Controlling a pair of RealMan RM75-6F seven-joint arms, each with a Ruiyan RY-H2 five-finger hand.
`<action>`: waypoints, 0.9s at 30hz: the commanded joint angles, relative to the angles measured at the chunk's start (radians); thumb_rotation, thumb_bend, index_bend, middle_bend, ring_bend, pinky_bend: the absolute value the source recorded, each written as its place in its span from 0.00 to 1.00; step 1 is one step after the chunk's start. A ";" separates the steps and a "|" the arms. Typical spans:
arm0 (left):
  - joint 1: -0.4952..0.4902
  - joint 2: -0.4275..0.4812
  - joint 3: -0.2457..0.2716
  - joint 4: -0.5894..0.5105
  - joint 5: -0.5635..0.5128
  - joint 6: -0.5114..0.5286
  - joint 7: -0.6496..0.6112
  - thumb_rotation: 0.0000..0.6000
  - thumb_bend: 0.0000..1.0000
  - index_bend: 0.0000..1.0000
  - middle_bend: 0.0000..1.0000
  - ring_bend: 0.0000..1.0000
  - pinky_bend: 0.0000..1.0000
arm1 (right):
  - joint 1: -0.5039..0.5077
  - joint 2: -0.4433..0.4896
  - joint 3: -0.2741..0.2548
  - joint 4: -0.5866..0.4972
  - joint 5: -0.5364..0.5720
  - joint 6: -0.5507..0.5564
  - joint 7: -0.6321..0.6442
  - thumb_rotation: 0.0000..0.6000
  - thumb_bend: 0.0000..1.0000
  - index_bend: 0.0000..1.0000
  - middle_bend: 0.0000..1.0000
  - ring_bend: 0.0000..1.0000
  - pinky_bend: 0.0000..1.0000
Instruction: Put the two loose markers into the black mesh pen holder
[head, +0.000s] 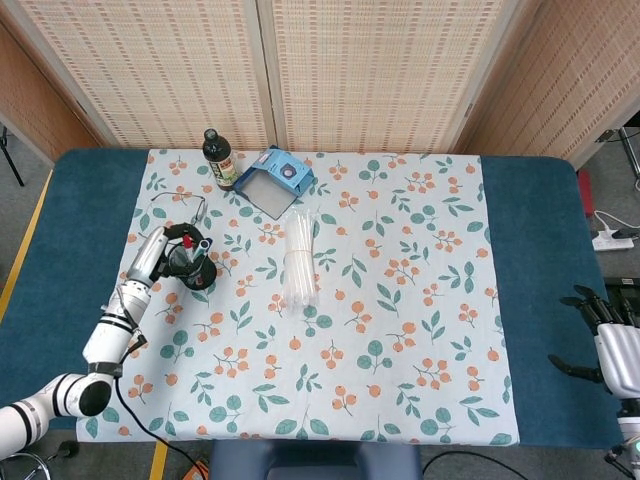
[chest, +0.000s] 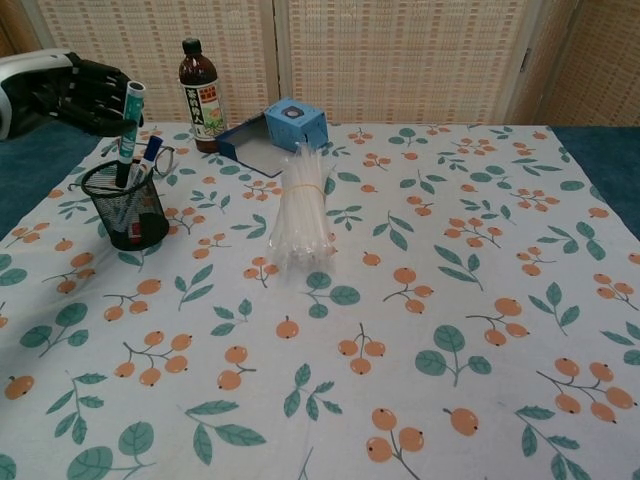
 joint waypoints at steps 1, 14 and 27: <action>-0.007 -0.018 0.013 0.020 0.002 -0.007 -0.002 1.00 0.35 0.55 0.63 0.25 0.19 | -0.001 0.001 0.000 0.001 -0.003 0.001 0.004 1.00 0.00 0.25 0.11 0.19 0.00; -0.033 -0.015 0.061 0.062 0.085 -0.021 0.022 1.00 0.35 0.40 0.35 0.13 0.15 | -0.003 0.004 -0.002 0.004 -0.014 0.007 0.020 1.00 0.00 0.25 0.11 0.19 0.00; 0.178 0.180 0.194 -0.343 0.248 0.459 0.654 1.00 0.35 0.36 0.31 0.13 0.16 | 0.002 0.005 -0.011 -0.002 -0.038 0.002 0.025 1.00 0.00 0.25 0.11 0.19 0.00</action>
